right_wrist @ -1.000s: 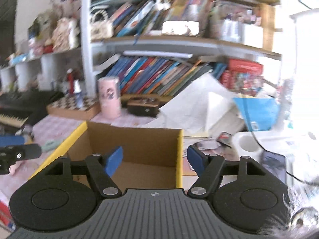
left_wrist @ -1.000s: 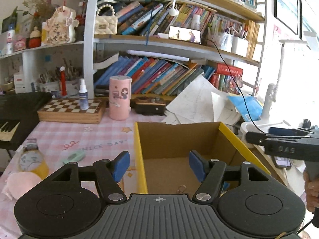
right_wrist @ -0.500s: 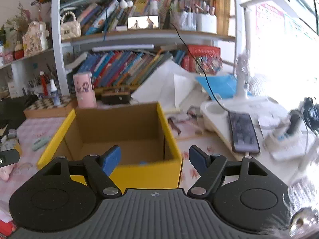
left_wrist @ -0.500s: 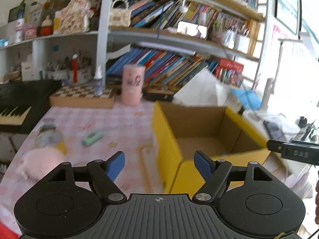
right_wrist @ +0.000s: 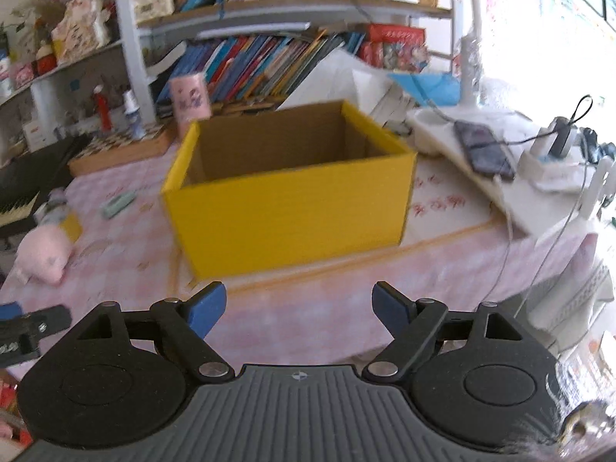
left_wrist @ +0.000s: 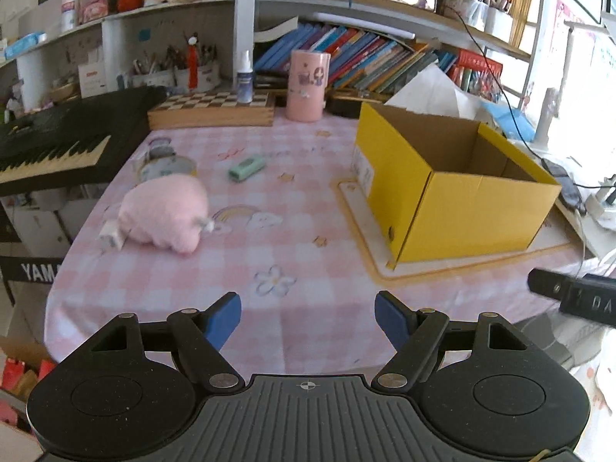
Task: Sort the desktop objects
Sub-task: 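Withdraw both open tools from the box back toward the table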
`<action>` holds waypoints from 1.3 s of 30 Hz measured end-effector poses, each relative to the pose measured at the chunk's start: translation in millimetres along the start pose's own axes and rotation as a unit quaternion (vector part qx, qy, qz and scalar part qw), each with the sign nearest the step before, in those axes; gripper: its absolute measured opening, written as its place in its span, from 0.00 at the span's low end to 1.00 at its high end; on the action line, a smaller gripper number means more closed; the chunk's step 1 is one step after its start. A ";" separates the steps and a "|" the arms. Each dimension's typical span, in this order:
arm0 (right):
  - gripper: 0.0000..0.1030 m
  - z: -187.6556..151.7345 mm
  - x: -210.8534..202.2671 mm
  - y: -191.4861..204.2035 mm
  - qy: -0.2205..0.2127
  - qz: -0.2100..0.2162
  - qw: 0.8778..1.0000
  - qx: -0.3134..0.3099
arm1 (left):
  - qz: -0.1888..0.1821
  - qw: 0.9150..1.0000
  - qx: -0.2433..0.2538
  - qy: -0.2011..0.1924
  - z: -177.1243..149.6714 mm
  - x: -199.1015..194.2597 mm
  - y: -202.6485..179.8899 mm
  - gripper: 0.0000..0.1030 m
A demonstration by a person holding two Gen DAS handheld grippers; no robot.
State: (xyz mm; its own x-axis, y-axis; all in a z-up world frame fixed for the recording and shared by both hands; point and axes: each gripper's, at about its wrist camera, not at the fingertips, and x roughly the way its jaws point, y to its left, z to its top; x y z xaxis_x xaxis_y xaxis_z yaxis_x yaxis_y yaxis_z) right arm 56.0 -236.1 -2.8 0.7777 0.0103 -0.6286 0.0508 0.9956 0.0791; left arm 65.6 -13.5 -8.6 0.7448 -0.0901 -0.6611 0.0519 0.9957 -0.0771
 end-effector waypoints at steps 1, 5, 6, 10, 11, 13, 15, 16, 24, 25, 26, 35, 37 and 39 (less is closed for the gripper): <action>0.80 -2.9 -1.8 5.1 0.003 0.005 1.000 -0.004 | 0.000 1.000 0.000 0.001 -3.1 -2.8 2.7 0.76; 0.81 -10.8 -10.3 23.1 0.003 0.017 1.000 -0.012 | 0.002 1.000 -0.003 0.004 -12.0 -12.3 14.6 0.76; 0.82 -11.8 -11.4 26.6 0.005 0.020 1.000 -0.013 | 0.003 1.000 -0.005 0.005 -15.0 -14.5 18.0 0.76; 0.82 -17.5 -13.1 42.3 0.016 0.031 0.999 -0.019 | 0.010 1.000 -0.017 0.014 -24.6 -21.6 33.1 0.77; 0.82 -18.9 -13.9 45.6 0.018 0.034 0.999 -0.022 | 0.013 1.000 -0.021 0.016 -26.7 -23.4 37.0 0.77; 0.82 -21.3 -15.0 53.9 0.025 0.041 0.998 -0.029 | 0.019 0.999 -0.027 0.019 -29.7 -27.2 44.2 0.77; 0.83 -23.2 -14.7 60.7 0.029 0.046 0.998 -0.035 | 0.026 0.999 -0.032 0.017 -32.6 -31.9 51.3 0.77; 0.83 -24.2 -14.8 64.3 0.032 0.048 0.998 -0.039 | 0.028 0.999 -0.033 0.016 -32.9 -33.0 53.8 0.77; 0.83 -30.5 -13.7 91.5 0.043 0.075 0.994 -0.066 | 0.049 0.998 -0.040 0.007 -37.0 -43.5 72.0 0.77; 0.83 -30.6 -13.3 94.0 0.045 0.077 0.994 -0.069 | 0.051 0.998 -0.040 0.007 -37.5 -44.3 73.7 0.77; 0.83 -30.0 -12.4 96.4 0.046 0.080 0.993 -0.071 | 0.052 0.998 -0.042 0.006 -37.6 -44.8 75.7 0.77; 0.83 -30.4 -14.8 116.6 0.039 0.089 0.991 -0.088 | 0.049 0.998 -0.043 -0.002 -36.8 -48.1 88.2 0.77; 0.83 -30.4 -14.8 120.3 0.038 0.090 0.991 -0.091 | 0.050 0.998 -0.045 -0.004 -36.2 -48.5 91.4 0.77; 0.84 -30.1 -15.1 124.3 0.039 0.091 0.991 -0.094 | 0.050 0.998 -0.048 -0.006 -36.1 -49.4 95.0 0.77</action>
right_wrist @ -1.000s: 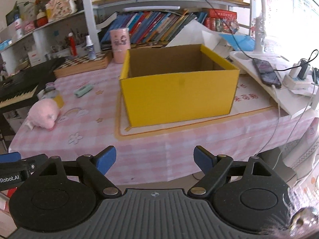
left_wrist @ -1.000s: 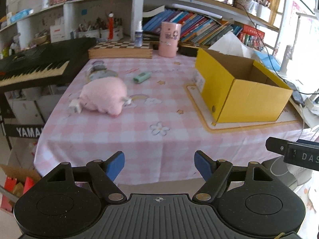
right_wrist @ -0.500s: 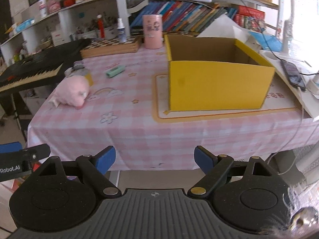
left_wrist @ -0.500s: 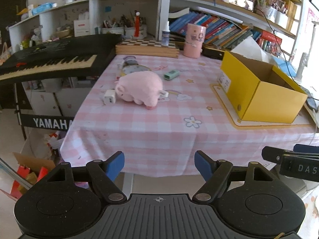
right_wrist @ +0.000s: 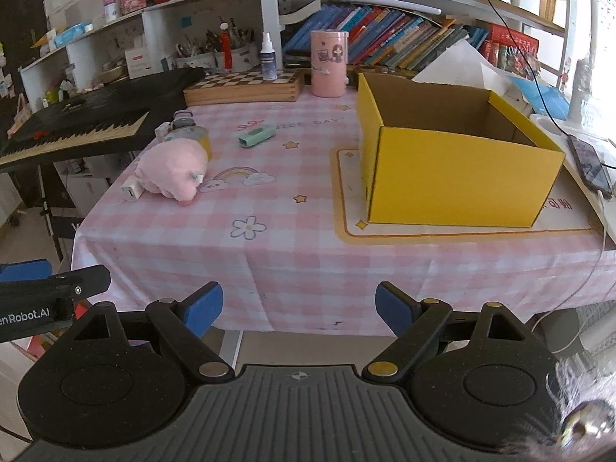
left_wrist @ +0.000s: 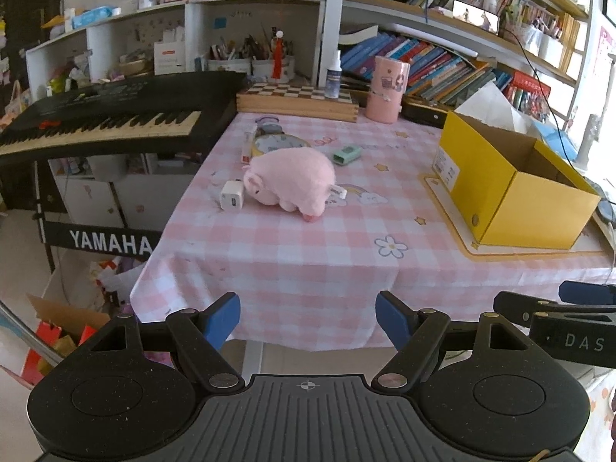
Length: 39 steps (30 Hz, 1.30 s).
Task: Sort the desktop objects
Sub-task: 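Withdraw both open tools from the box back toward the table, then grasp the white charger plug with the left tool while the right tool grasps the pink pig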
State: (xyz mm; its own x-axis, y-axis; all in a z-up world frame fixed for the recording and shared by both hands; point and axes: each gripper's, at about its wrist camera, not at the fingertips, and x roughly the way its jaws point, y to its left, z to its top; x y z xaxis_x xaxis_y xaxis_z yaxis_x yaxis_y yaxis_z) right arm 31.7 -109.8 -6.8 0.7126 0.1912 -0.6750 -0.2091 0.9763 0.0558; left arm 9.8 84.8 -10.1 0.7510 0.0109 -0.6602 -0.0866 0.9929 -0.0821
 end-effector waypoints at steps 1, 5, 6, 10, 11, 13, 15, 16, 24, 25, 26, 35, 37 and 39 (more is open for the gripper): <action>0.84 0.6 0.3 1.9 0.001 0.001 1.000 -0.002 | 0.000 1.000 -0.001 -0.001 0.2 -0.5 2.0 0.77; 0.84 3.7 0.5 13.2 0.002 0.009 1.000 -0.016 | 0.001 1.000 -0.008 -0.005 1.4 -3.6 11.3 0.77; 0.84 4.6 -0.1 15.6 0.001 0.011 1.000 -0.022 | 0.001 1.000 -0.010 -0.006 1.3 -4.0 14.1 0.77; 0.85 8.5 0.9 24.1 -0.002 0.016 0.999 -0.030 | 0.006 1.000 -0.019 -0.007 1.1 -4.8 22.0 0.77; 0.85 9.9 2.2 26.5 -0.003 0.017 0.999 -0.033 | 0.008 1.000 -0.022 -0.009 1.1 -4.7 23.6 0.77; 0.85 12.7 4.5 30.7 -0.003 0.021 0.999 -0.039 | 0.010 1.000 -0.027 -0.009 1.9 -3.8 27.2 0.77; 0.85 14.9 7.6 34.6 -0.003 0.025 0.999 -0.044 | 0.015 0.999 -0.031 -0.011 2.3 -3.5 30.8 0.77; 0.85 15.8 9.5 36.5 -0.003 0.028 0.999 -0.047 | 0.017 0.999 -0.033 -0.012 2.7 -2.8 32.4 0.77; 0.85 27.7 33.8 48.1 0.010 0.049 0.997 -0.066 | 0.031 0.998 -0.049 -0.005 7.5 11.5 43.3 0.77; 0.85 29.6 37.6 48.6 0.012 0.051 0.996 -0.067 | 0.032 0.998 -0.049 -0.004 8.8 14.5 44.4 0.77; 0.85 32.4 43.2 49.1 0.016 0.053 0.996 -0.068 | 0.032 0.998 -0.050 -0.002 10.4 17.8 45.2 0.77; 0.85 62.5 90.3 49.4 0.034 0.069 0.994 -0.082 | 0.051 0.997 -0.058 0.002 35.8 54.9 49.1 0.77; 0.86 70.5 100.6 49.8 0.034 0.074 0.993 -0.088 | 0.056 0.996 -0.063 0.004 41.3 65.0 50.3 0.77; 0.87 78.6 110.8 51.4 0.034 0.083 0.991 -0.096 | 0.061 0.996 -0.067 0.006 46.8 73.3 51.2 0.77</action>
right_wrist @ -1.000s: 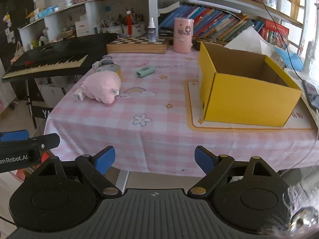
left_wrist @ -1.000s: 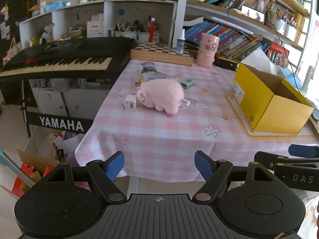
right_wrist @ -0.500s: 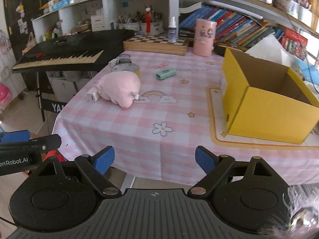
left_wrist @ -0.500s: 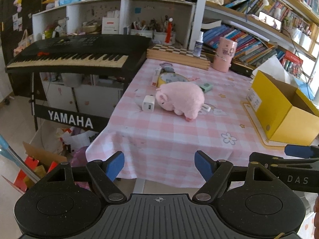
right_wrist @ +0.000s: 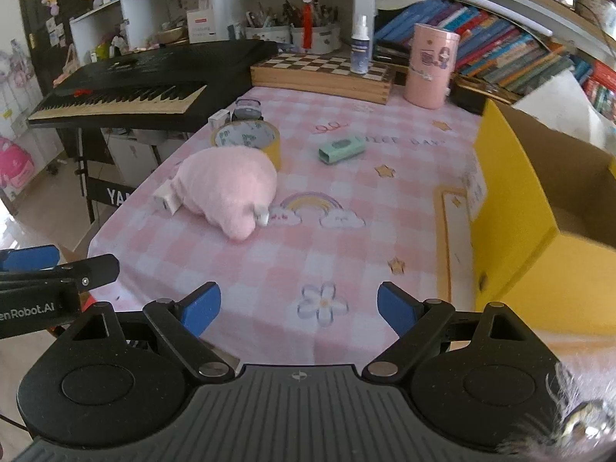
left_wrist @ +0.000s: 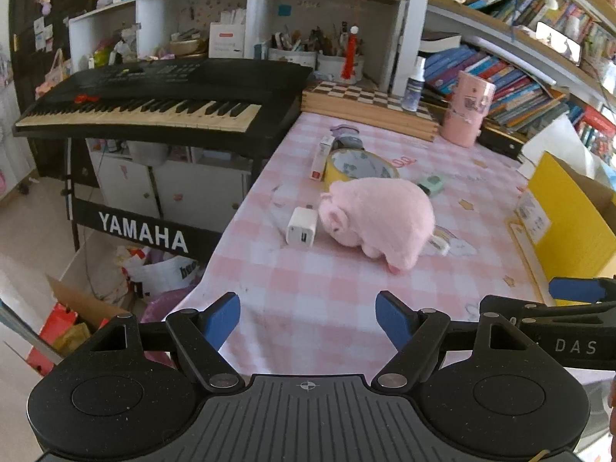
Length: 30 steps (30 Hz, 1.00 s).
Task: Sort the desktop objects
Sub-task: 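Grasp the white charger plug with the left tool while the right tool grasps the pink pig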
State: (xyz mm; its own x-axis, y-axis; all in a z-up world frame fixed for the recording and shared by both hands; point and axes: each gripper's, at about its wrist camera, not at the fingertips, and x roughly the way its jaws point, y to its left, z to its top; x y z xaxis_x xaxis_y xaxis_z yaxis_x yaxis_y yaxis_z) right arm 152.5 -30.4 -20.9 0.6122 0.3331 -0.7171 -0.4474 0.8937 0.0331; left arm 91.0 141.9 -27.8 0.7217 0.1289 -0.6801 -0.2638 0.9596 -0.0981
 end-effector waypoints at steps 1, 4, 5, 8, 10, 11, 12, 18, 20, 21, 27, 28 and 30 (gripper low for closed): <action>0.88 3.8 4.2 -0.6 0.000 0.004 1.000 -0.004 | 0.003 1.000 -0.001 0.000 2.8 4.4 -0.4 0.77; 0.89 16.4 18.6 -1.2 0.002 0.018 1.000 -0.019 | 0.013 1.000 -0.007 0.002 9.4 15.2 -0.3 0.77; 0.89 20.1 23.2 -0.8 0.003 0.024 0.999 -0.024 | 0.016 1.000 -0.010 0.004 11.1 18.2 0.0 0.77; 0.91 32.1 37.9 0.9 0.007 0.042 0.998 -0.041 | 0.025 0.999 -0.019 0.007 16.3 26.1 1.5 0.77; 0.92 39.8 46.8 2.1 0.008 0.055 0.997 -0.050 | 0.031 0.999 -0.024 0.009 19.8 31.0 2.6 0.77; 0.92 44.6 52.4 3.1 0.009 0.061 0.997 -0.056 | 0.035 0.999 -0.026 0.009 21.6 33.3 3.2 0.76; 0.92 48.8 57.0 3.9 0.008 0.065 0.996 -0.060 | 0.042 0.999 -0.029 0.011 23.3 35.7 4.3 0.76; 0.93 72.0 88.6 12.6 0.027 0.089 0.993 -0.078 | 0.066 0.997 -0.047 0.017 30.6 46.4 14.0 0.76; 0.93 76.6 99.6 16.2 0.037 0.101 0.991 -0.085 | 0.067 0.996 -0.052 0.022 31.8 49.1 16.9 0.76; 0.93 78.5 104.5 17.7 0.042 0.107 0.990 -0.087 | 0.068 0.996 -0.053 0.024 31.9 50.5 17.8 0.76; 0.73 83.9 130.0 20.5 0.068 0.149 0.982 -0.093 | 0.064 0.996 -0.056 0.035 35.3 63.8 17.8 0.75; 0.69 84.9 129.7 17.9 0.070 0.152 0.982 -0.088 | 0.061 0.996 -0.051 0.036 36.4 66.2 15.5 0.75; 0.64 88.8 125.1 6.9 0.072 0.159 0.982 -0.071 | 0.056 0.997 -0.040 0.032 40.4 71.8 10.2 0.75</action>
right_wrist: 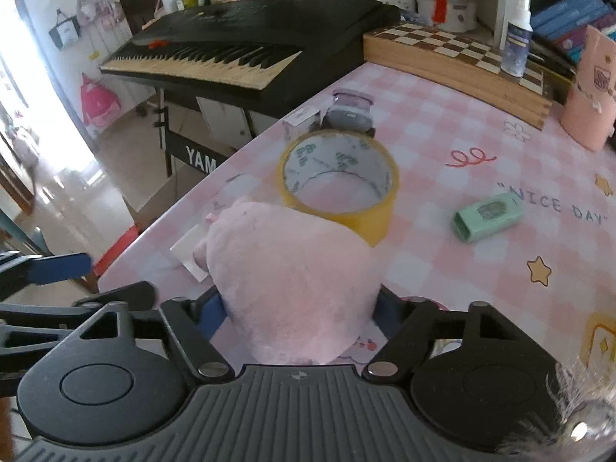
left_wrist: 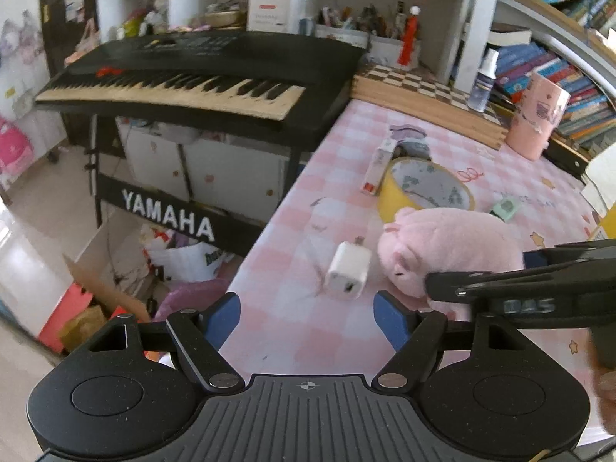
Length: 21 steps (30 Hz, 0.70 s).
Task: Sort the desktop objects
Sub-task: 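Grasp the white charger plug with the left tool while the right tool grasps the pink pig, then lift and carry the plug and pig toward the yellow box with both tools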
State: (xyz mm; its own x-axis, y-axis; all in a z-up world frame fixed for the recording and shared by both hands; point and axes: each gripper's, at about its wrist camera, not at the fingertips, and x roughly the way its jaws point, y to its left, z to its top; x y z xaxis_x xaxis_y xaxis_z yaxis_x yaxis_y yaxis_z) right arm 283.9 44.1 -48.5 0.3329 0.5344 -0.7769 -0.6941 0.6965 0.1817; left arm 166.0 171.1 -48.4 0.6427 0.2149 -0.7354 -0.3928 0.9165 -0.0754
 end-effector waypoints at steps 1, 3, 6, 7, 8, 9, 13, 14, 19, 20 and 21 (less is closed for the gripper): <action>0.63 -0.4 -6.0 -5.2 -0.004 0.000 1.000 0.010 | -0.003 1.000 0.007 0.000 2.3 3.6 -3.6 0.74; 0.63 -1.3 -19.8 -17.7 -0.017 -0.007 1.000 0.025 | -0.007 1.000 0.023 -0.001 5.7 10.5 -10.5 0.74; 0.62 -5.0 -31.5 -30.4 -0.026 -0.030 0.999 0.037 | -0.010 0.999 0.045 -0.003 10.7 23.7 -20.1 0.74; 0.62 -6.8 -32.6 -33.5 -0.026 -0.036 0.998 0.042 | -0.010 0.999 0.051 -0.002 11.9 28.2 -22.2 0.71; 0.62 -8.8 -33.4 -36.5 -0.025 -0.041 0.998 0.049 | -0.011 0.998 0.057 0.001 13.7 34.2 -25.0 0.66; 0.62 -11.5 -34.7 -39.3 -0.024 -0.046 0.997 0.056 | -0.012 0.998 0.061 0.005 14.7 38.6 -26.4 0.63; 0.62 -20.0 -44.1 -43.0 -0.027 -0.057 0.996 0.067 | -0.016 0.997 0.075 0.021 13.2 50.2 -28.7 0.46; 0.62 -21.9 -47.6 -42.6 -0.031 -0.060 0.995 0.070 | -0.014 0.996 0.081 0.018 12.4 49.2 -29.1 0.41; 0.62 -26.6 -57.6 -42.5 -0.045 -0.077 0.992 0.093 | -0.036 0.995 0.087 0.011 10.3 39.5 -25.6 0.23; 0.62 -28.5 -60.7 -41.1 -0.048 -0.081 0.991 0.097 | -0.041 0.996 0.085 0.004 10.2 34.1 -24.7 0.23; 0.62 -29.8 -63.9 -39.2 -0.051 -0.085 0.990 0.099 | -0.050 0.996 0.079 -0.001 10.2 27.6 -23.1 0.23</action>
State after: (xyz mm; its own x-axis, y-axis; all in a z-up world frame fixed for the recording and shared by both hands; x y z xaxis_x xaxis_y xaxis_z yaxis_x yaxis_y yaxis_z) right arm 270.8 -31.7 -23.9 0.5040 0.4399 -0.7433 -0.4873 0.8553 0.1758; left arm 199.5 159.3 -60.0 0.6747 0.1212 -0.7281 -0.2195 0.9747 -0.0412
